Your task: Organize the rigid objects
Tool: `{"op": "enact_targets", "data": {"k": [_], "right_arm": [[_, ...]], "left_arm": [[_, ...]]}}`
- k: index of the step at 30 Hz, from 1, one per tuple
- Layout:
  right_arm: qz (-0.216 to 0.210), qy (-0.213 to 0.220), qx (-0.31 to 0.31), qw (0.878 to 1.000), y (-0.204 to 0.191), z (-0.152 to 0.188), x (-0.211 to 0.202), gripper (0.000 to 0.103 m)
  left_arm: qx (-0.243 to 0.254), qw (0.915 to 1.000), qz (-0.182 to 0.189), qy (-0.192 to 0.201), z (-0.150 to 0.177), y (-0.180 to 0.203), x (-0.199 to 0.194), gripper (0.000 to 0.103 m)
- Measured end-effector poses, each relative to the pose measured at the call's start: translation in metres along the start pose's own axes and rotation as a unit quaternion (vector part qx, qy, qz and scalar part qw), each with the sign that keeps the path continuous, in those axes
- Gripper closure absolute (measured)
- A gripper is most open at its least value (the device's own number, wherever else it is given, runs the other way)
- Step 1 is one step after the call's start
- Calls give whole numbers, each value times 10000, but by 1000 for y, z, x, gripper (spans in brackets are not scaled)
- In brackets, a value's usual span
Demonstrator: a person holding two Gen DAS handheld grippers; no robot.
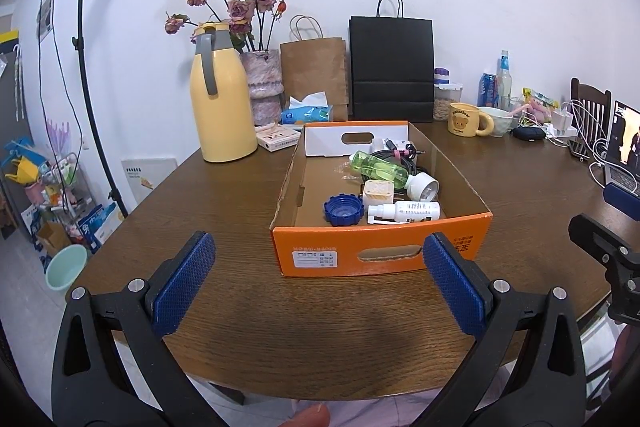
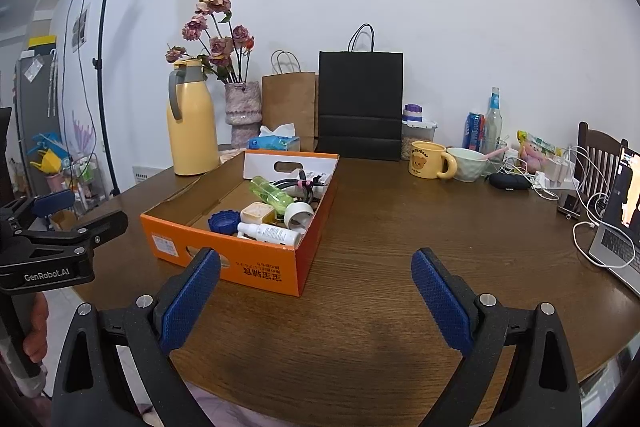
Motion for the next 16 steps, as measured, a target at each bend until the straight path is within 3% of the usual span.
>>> {"op": "enact_targets", "data": {"k": [16], "right_arm": [[-2,-35,-9,10000,2,3,-1,4]], "left_arm": [[-74,9999,-76,-105,2,-2,5,0]]}}
Point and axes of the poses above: each gripper's, at about its wrist camera, not at the fingertips, and x roughly the way its jaws point, y to its right, z to its underside, the point moved 4 cm from there along x, roughly the way its jaws point, and after that the axes turned 9 degrees about y, right-handed, at the moved point
